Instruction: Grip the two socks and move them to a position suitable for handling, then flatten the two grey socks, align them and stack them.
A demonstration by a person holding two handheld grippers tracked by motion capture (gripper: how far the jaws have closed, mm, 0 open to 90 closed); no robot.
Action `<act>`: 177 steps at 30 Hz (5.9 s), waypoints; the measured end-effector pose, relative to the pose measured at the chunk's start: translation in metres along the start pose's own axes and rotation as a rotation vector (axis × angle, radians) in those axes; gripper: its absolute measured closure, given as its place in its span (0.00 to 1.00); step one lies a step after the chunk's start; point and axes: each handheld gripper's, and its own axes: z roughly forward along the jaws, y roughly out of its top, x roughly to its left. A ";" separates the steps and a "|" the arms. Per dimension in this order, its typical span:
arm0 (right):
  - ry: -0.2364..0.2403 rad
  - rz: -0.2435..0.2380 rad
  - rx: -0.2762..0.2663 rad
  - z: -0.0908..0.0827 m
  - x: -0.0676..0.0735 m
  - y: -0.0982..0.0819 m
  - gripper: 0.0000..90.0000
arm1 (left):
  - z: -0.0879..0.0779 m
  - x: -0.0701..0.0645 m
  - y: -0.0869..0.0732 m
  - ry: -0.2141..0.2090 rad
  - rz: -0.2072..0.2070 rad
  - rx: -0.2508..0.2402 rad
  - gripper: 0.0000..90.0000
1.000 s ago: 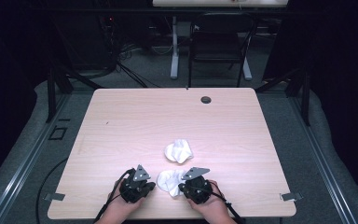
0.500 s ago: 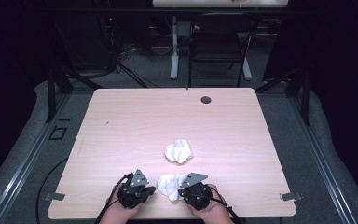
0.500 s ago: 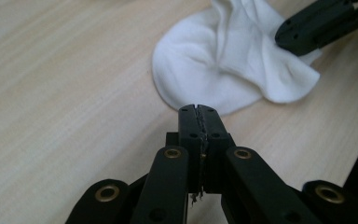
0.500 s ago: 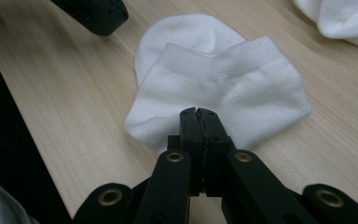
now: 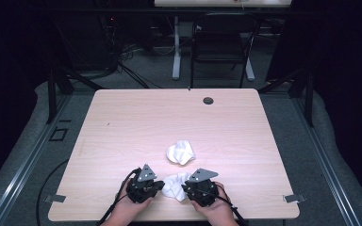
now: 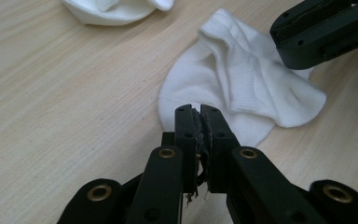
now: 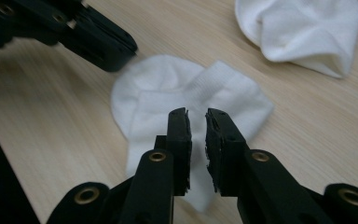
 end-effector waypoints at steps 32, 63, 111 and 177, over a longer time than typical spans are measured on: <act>0.038 -0.018 0.032 0.024 0.016 0.007 0.97 | 0.007 0.000 -0.008 -0.010 0.002 0.004 0.92; 0.010 0.079 -0.040 -0.037 -0.016 0.000 0.97 | -0.008 0.002 -0.014 -0.001 -0.010 0.080 0.92; -0.035 0.084 0.105 -0.011 -0.027 -0.025 1.00 | -0.015 0.016 -0.015 0.007 -0.016 0.106 0.90; -0.124 -0.004 0.048 0.040 -0.043 0.065 0.78 | -0.031 0.045 -0.015 0.062 -0.115 -0.060 0.65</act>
